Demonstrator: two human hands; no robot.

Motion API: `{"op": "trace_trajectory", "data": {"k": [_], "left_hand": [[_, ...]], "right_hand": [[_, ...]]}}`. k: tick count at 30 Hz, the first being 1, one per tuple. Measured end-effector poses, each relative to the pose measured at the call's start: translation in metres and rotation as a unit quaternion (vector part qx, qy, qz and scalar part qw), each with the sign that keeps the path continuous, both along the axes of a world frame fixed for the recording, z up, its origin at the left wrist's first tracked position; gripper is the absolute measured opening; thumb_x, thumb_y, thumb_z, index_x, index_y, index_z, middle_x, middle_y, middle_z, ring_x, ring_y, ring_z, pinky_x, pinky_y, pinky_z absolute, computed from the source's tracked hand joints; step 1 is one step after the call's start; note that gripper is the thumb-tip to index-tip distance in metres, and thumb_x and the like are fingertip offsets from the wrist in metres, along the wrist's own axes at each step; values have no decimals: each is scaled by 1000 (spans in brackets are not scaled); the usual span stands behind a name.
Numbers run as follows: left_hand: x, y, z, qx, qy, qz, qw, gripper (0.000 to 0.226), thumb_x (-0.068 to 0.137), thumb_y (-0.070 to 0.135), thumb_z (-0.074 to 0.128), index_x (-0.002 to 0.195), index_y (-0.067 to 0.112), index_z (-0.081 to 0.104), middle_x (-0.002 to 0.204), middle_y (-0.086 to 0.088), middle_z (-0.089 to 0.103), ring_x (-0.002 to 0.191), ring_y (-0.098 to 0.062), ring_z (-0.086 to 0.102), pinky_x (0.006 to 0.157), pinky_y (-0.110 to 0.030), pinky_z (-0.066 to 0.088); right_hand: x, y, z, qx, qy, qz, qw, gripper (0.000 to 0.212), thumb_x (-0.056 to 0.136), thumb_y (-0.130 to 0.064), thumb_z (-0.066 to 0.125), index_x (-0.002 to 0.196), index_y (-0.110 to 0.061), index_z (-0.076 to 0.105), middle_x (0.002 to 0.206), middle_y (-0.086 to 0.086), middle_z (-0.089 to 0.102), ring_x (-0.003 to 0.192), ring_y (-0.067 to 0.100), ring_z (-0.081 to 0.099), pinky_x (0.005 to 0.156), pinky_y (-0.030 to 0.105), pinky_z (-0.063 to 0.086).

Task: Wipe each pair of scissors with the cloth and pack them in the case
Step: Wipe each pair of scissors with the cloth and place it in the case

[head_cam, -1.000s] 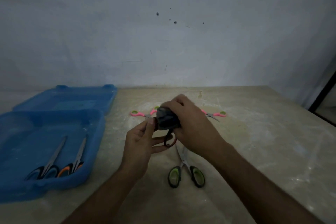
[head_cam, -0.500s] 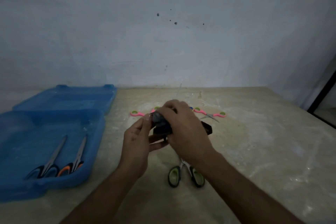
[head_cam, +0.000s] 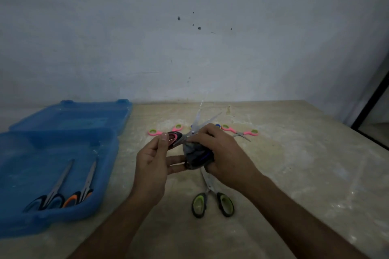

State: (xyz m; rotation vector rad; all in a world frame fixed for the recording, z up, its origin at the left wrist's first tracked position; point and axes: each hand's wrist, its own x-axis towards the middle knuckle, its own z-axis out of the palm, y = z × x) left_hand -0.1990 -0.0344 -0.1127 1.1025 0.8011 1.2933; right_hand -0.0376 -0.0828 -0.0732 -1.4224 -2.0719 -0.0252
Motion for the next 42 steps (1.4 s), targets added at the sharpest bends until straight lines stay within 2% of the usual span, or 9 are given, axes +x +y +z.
{"op": "trace_trajectory", "data": {"k": [8, 10, 14, 20, 26, 32, 34, 38, 42], "left_hand": [[-3, 0, 1, 40, 46, 36, 998, 32, 107, 26, 42, 108, 10, 70, 102, -4, 79, 65, -32, 76, 55, -39, 63], [-1, -1, 1, 37, 46, 36, 998, 32, 107, 26, 42, 109, 9, 70, 103, -4, 79, 67, -33, 76, 55, -40, 62], [1, -5, 0, 56, 53, 30, 997, 31, 107, 23, 42, 109, 10, 69, 103, -2, 79, 66, -33, 76, 54, -41, 62], [-4, 1, 2, 47, 47, 45, 997, 31, 107, 25, 42, 106, 12, 70, 102, -3, 79, 63, -31, 75, 54, -41, 63], [-1, -3, -1, 55, 52, 23, 997, 32, 107, 25, 41, 109, 10, 70, 103, -2, 79, 64, -33, 75, 55, -42, 63], [-4, 7, -3, 16, 36, 27, 999, 32, 107, 26, 43, 105, 13, 72, 101, -5, 80, 60, -29, 74, 51, -37, 61], [-1, 6, -4, 6, 35, 22, 999, 32, 107, 27, 43, 106, 12, 71, 101, -4, 80, 62, -30, 75, 52, -38, 62], [0, 4, -6, 18, 36, 11, 999, 32, 106, 27, 44, 108, 10, 71, 101, -4, 80, 60, -28, 74, 52, -39, 62], [-7, 11, -7, 14, 35, 22, 999, 31, 107, 28, 44, 107, 14, 72, 102, -7, 80, 60, -29, 74, 53, -38, 62]], "right_hand": [[21, 10, 6, 89, 175, -161, 967, 32, 73, -1, 66, 101, -16, 66, 79, 4, 69, 68, 22, 65, 58, 35, 53], [15, 4, 4, 108, 137, -140, 975, 41, 69, -2, 65, 106, -18, 68, 90, 4, 70, 78, 18, 63, 66, 29, 50], [-5, 0, -9, 47, -15, -74, 996, 51, 70, -7, 69, 119, -17, 65, 105, 8, 64, 89, 29, 62, 67, 39, 54], [41, 14, 4, 120, 93, -200, 968, 53, 58, -6, 54, 108, -8, 73, 92, 13, 67, 81, 34, 64, 64, 26, 40], [-2, 1, -9, 78, 4, -74, 994, 47, 65, -9, 67, 111, -12, 68, 99, 8, 67, 82, 28, 64, 63, 36, 55], [51, 24, 7, 138, 202, -226, 943, 38, 63, 10, 66, 90, -16, 73, 80, 2, 71, 74, 20, 66, 62, 34, 55], [32, 9, 5, 115, 176, -162, 964, 49, 62, 9, 66, 102, -18, 72, 90, 1, 72, 79, 18, 66, 64, 29, 54], [2, 11, -7, 31, -18, -88, 995, 45, 79, -10, 67, 119, -22, 49, 94, 6, 66, 79, 29, 62, 58, 33, 40], [36, 25, 5, 45, 86, -181, 979, 38, 80, -2, 66, 107, -25, 52, 79, 3, 67, 66, 24, 61, 52, 30, 42]]}}
